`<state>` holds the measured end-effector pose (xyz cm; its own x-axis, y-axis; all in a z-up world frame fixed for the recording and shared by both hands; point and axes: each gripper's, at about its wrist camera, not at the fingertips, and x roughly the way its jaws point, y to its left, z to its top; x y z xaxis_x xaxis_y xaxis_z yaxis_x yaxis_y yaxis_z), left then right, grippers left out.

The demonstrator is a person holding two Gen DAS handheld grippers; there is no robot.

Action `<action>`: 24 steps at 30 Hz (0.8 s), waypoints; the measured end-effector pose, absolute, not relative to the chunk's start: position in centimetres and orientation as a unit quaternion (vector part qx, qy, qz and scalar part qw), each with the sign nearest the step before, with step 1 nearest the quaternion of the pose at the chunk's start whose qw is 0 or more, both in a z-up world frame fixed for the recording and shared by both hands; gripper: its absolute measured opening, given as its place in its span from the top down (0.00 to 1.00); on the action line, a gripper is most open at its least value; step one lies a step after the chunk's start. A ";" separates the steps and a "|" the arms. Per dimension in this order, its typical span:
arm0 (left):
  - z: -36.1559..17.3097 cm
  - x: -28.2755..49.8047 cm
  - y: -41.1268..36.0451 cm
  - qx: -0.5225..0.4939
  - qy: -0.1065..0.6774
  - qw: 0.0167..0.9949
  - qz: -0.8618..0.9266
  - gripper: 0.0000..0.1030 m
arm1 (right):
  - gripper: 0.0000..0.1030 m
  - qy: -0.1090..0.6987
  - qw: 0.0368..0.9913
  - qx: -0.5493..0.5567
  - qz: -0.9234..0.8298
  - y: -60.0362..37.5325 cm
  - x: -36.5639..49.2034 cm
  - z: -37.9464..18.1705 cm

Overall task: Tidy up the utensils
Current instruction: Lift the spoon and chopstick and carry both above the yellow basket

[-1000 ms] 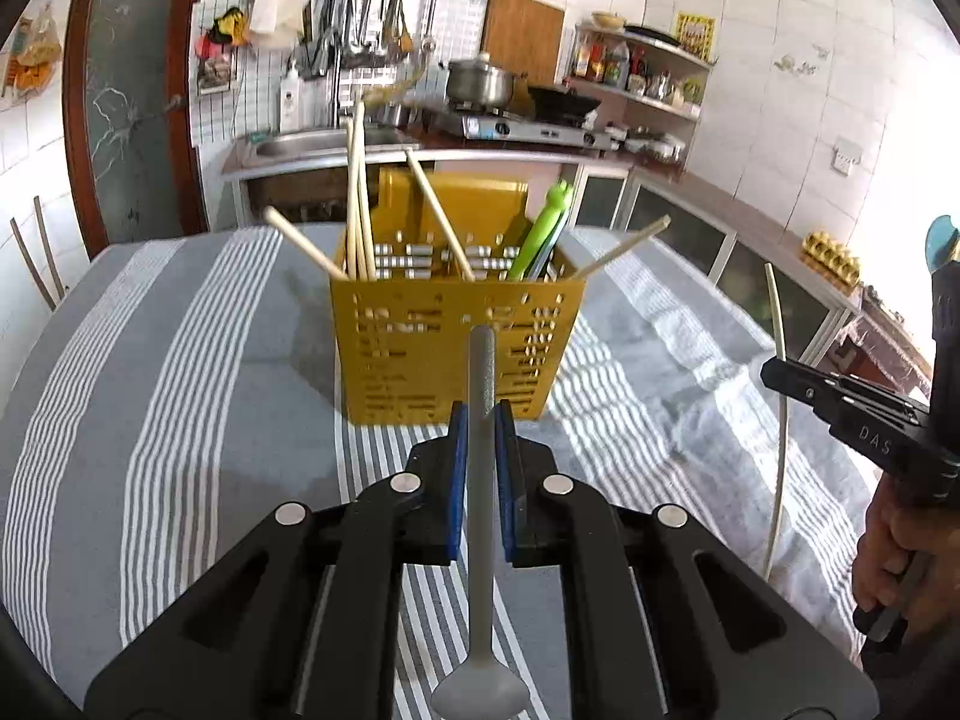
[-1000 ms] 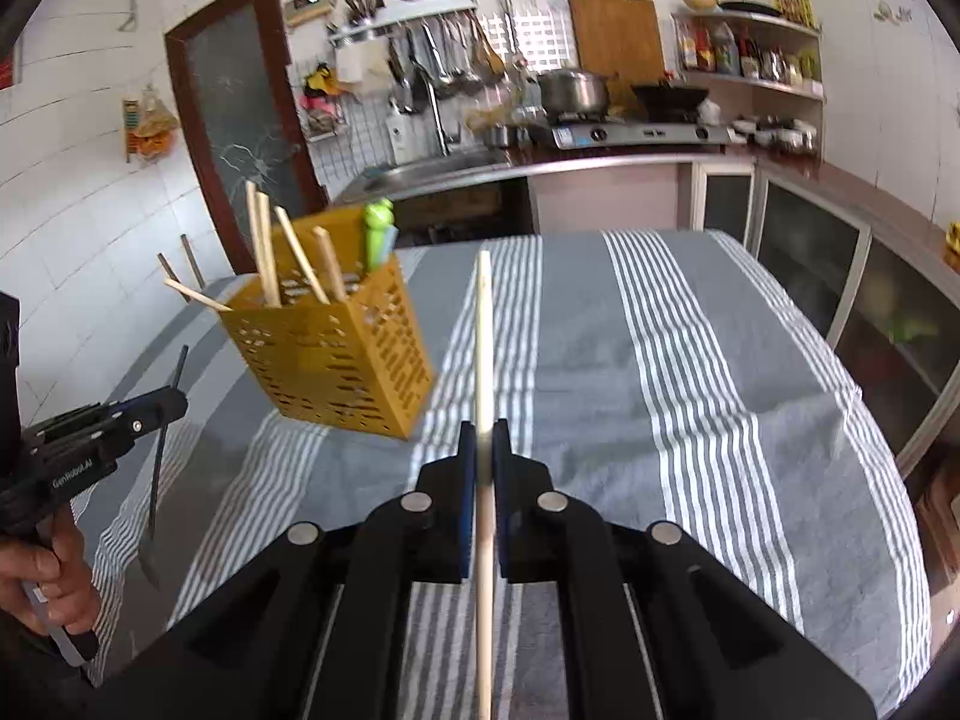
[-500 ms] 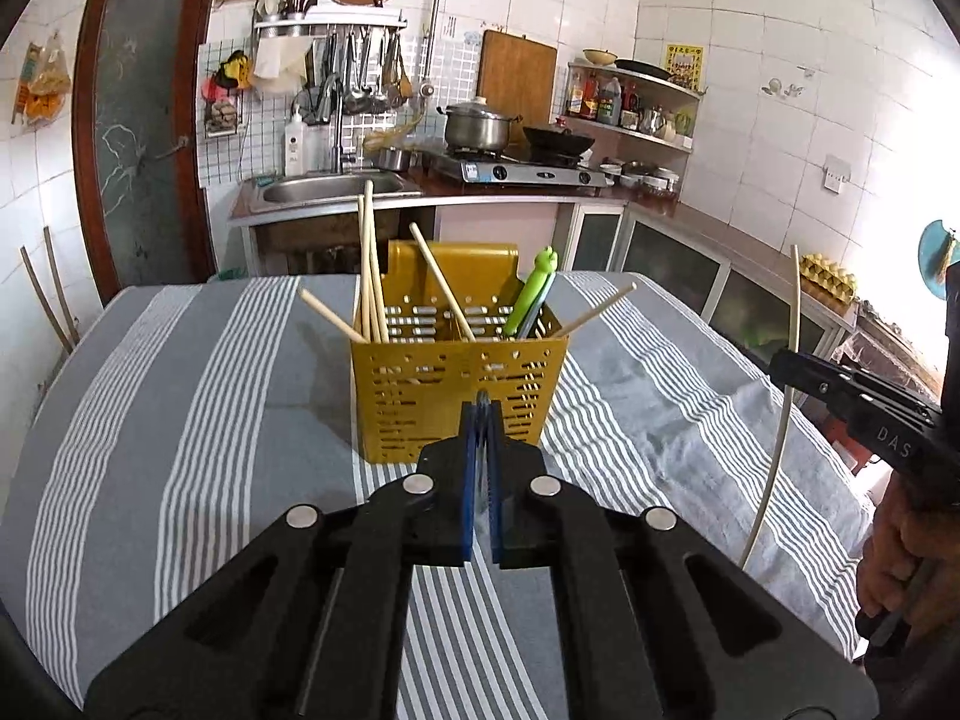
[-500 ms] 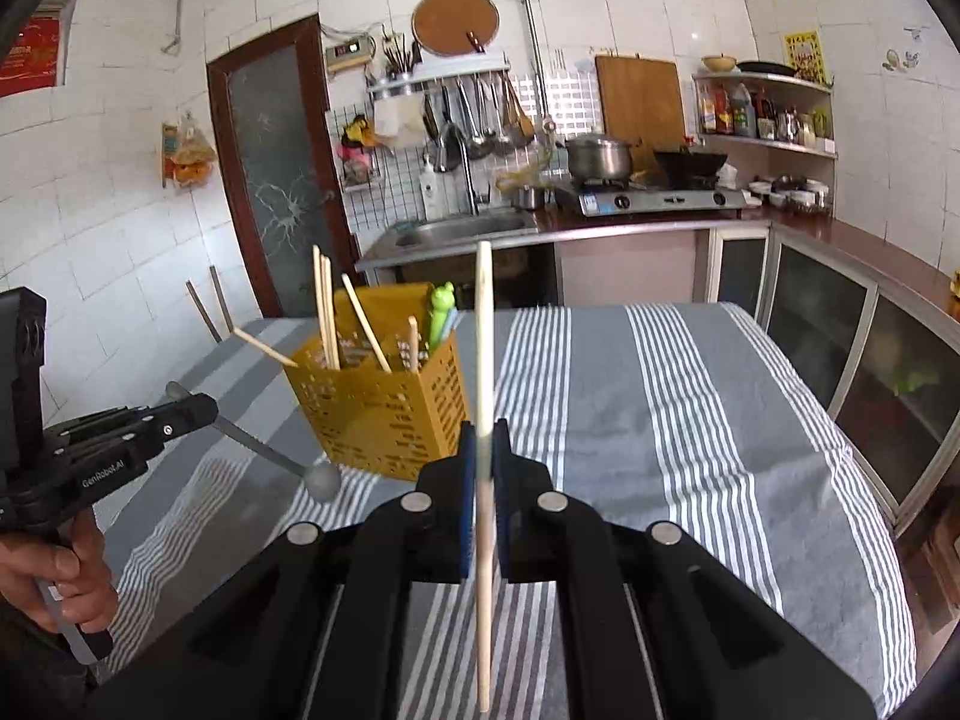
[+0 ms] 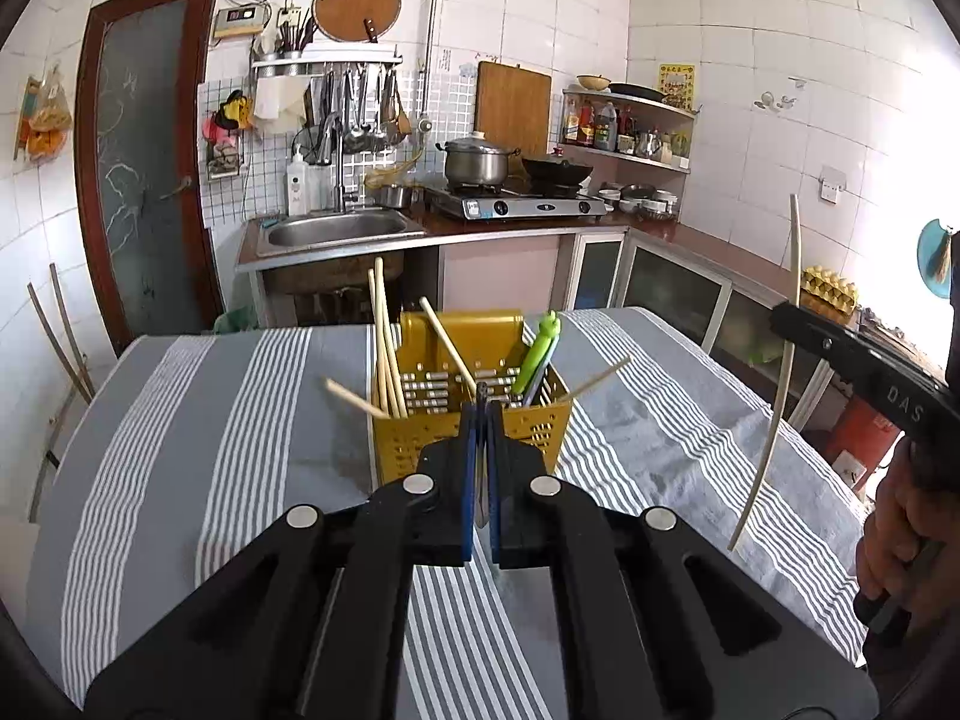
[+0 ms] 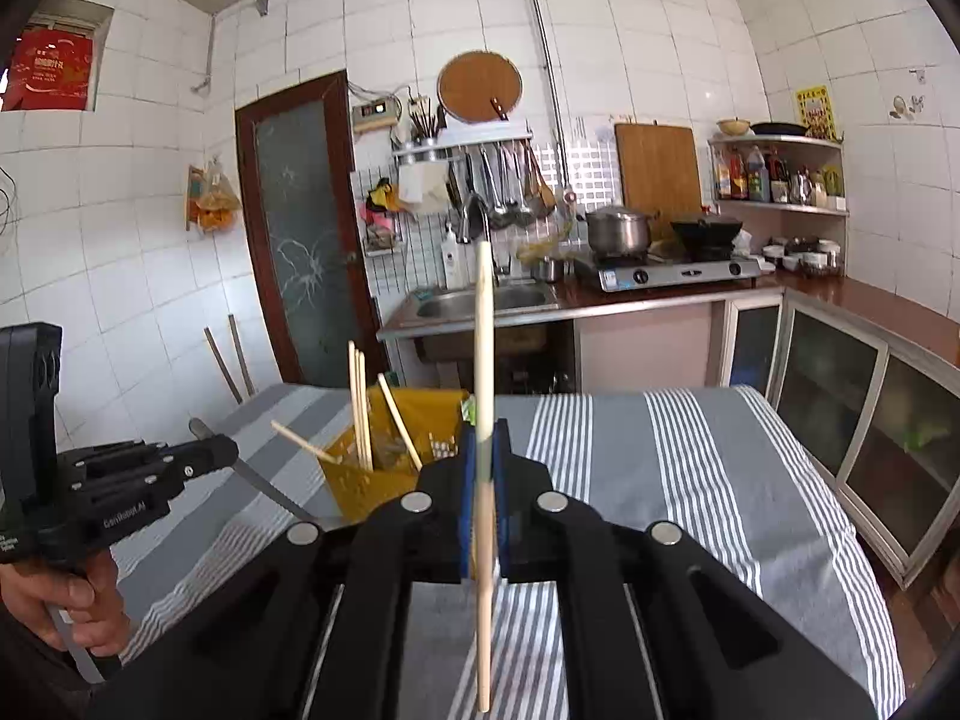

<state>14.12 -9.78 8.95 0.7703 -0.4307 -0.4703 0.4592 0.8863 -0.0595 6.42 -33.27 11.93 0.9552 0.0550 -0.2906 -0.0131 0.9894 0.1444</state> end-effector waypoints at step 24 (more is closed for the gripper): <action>15.1 18.6 -8.9 0.032 0.206 0.949 -0.237 0.98 | 0.95 0.065 0.996 0.054 0.032 -30.2 13.6 17.2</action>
<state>18.63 -8.92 15.07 0.8021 -0.4371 -0.4070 0.4639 0.8851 -0.0365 13.59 -30.25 17.18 0.9896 0.0703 -0.1253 -0.0564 0.9922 0.1112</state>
